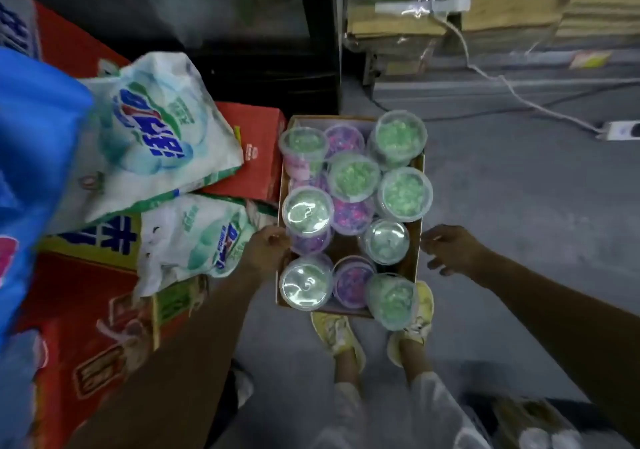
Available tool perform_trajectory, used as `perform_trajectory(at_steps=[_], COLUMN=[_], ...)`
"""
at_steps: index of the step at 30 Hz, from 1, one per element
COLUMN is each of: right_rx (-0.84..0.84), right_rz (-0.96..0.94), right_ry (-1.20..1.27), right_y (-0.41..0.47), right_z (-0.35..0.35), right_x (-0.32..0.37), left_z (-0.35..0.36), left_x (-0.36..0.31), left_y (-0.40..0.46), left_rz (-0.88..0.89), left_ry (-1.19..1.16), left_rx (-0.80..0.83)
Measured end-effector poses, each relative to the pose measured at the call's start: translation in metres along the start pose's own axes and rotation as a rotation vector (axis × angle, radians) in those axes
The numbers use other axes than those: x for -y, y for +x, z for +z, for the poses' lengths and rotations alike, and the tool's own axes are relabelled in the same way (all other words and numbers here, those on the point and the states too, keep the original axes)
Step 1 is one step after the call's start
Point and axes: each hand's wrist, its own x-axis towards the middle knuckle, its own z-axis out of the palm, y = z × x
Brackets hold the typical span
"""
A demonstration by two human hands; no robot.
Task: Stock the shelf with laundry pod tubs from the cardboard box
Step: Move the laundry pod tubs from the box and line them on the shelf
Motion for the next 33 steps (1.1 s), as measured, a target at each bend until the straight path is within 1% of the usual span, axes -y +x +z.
perform_trajectory(at_steps=[3, 6, 8, 11, 12, 14, 16, 18, 21, 24, 25, 27, 28, 29, 30, 32, 33], right_rx=[-0.061, -0.117, -0.137, -0.227, -0.269, -0.317, -0.322, -0.317, -0.311, -0.296, -0.293, -0.298, -0.301, -0.302, -0.299, -0.284, -0.277], right_rz=[0.028, 0.046, 0.02, -0.006, -0.002, 0.009, 0.02, 0.018, 0.023, 0.024, 0.026, 0.032, 0.036, 0.033, 0.026, -0.001, -0.011], right_ry=[0.032, 0.054, 0.042, -0.045, -0.064, -0.057, -0.055, -0.077, -0.124, -0.131, -0.122, -0.1, -0.095, -0.098, -0.108, -0.138, -0.15], right_y=[0.036, 0.069, 0.085, 0.101, 0.103, 0.104, 0.104, 0.106, 0.111, 0.119, 0.123, 0.132, 0.138, 0.144, 0.151, 0.162, 0.166], right_z=[0.014, 0.026, 0.031, 0.035, 0.036, 0.035, 0.034, 0.035, 0.036, 0.038, 0.038, 0.037, 0.036, 0.036, 0.036, 0.037, 0.037], right_x=[-0.007, -0.018, -0.025, -0.03, -0.031, -0.032, -0.032, -0.031, -0.033, -0.035, -0.036, -0.041, -0.044, -0.047, -0.05, -0.055, -0.057], left_z=[0.016, 0.032, 0.039, 0.046, 0.048, 0.055, 0.064, 0.074, 0.085, 0.083, 0.079, 0.064, 0.056, 0.051, 0.047, 0.045, 0.044], left_x=[0.01, 0.016, 0.021, 0.03, 0.029, 0.028, 0.028, 0.033, 0.044, 0.042, 0.041, 0.043, 0.047, 0.051, 0.056, 0.063, 0.066], left_y=[0.036, 0.071, 0.091, 0.106, 0.101, 0.089, 0.074, 0.066, 0.068, 0.079, 0.085, 0.102, 0.112, 0.121, 0.13, 0.148, 0.156], left_rz=[-0.013, -0.041, -0.034, -0.05, -0.041, 0.035, 0.1, 0.121, 0.141, 0.204, 0.238, 0.284, 0.263, 0.22, 0.161, 0.047, 0.033], left_ry=[0.069, 0.067, 0.075, -0.013, -0.036, -0.062, -0.067, 0.02, 0.167, 0.249, 0.288, 0.397, 0.42, 0.405, 0.361, 0.31, 0.311], left_rx=[-0.082, -0.173, -0.166, -0.196, -0.19, -0.141, -0.037, 0.035, 0.056, -0.016, -0.078, -0.254, -0.332, -0.368, -0.367, -0.301, -0.286])
